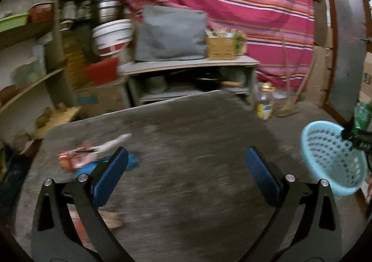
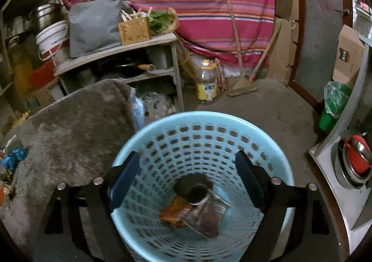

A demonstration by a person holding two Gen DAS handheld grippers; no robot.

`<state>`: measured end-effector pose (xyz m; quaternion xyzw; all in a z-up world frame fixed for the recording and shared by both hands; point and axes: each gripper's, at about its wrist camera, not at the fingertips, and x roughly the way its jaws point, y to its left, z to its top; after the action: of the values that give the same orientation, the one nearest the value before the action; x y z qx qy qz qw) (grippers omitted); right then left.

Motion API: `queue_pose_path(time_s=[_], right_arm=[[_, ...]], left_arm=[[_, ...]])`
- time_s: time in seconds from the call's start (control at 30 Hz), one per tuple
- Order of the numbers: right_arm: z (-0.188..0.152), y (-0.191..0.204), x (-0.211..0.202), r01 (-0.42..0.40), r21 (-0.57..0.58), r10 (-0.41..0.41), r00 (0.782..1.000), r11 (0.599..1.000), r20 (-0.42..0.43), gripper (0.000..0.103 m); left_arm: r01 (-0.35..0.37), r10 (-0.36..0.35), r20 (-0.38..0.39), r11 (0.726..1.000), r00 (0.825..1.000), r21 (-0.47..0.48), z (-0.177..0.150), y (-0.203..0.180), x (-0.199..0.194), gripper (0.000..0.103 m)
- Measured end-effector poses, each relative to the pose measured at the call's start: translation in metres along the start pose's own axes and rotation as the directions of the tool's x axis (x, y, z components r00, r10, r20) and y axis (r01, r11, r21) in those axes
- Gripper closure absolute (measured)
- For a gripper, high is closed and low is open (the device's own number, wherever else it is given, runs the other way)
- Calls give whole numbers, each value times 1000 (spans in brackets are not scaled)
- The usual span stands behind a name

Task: Collect trash
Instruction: 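Grasp the orange-and-clear printed snack bag with the left tool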

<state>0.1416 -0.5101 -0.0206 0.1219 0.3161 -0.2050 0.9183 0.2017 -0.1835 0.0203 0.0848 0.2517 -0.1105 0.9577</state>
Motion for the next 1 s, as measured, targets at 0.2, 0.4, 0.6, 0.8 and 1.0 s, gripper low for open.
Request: queue_pose_path(time_s=[0.2, 0.4, 0.6, 0.8, 1.0], right_arm=[[-4, 53, -6, -40, -64, 42, 999, 997, 25, 11], [-17, 112, -7, -103, -123, 105, 994, 987, 13, 4], [-27, 165, -11, -140, -206, 144, 990, 968, 4, 4], [-34, 196, -12, -182, -224, 184, 983, 957, -10, 4], [-41, 228, -15, -213, -265, 214, 977, 941, -26, 4]], left_arm=[[-105, 105, -10, 994, 994, -38, -16, 79, -13, 5], [-164, 158, -55, 979, 986, -119, -44, 142, -14, 5], [-200, 181, -137, 969, 974, -143, -80, 178, -7, 5], [-167, 135, -188, 972, 973, -163, -103, 191, -5, 5], [-124, 82, -263, 981, 961, -148, -125, 191, 13, 6]])
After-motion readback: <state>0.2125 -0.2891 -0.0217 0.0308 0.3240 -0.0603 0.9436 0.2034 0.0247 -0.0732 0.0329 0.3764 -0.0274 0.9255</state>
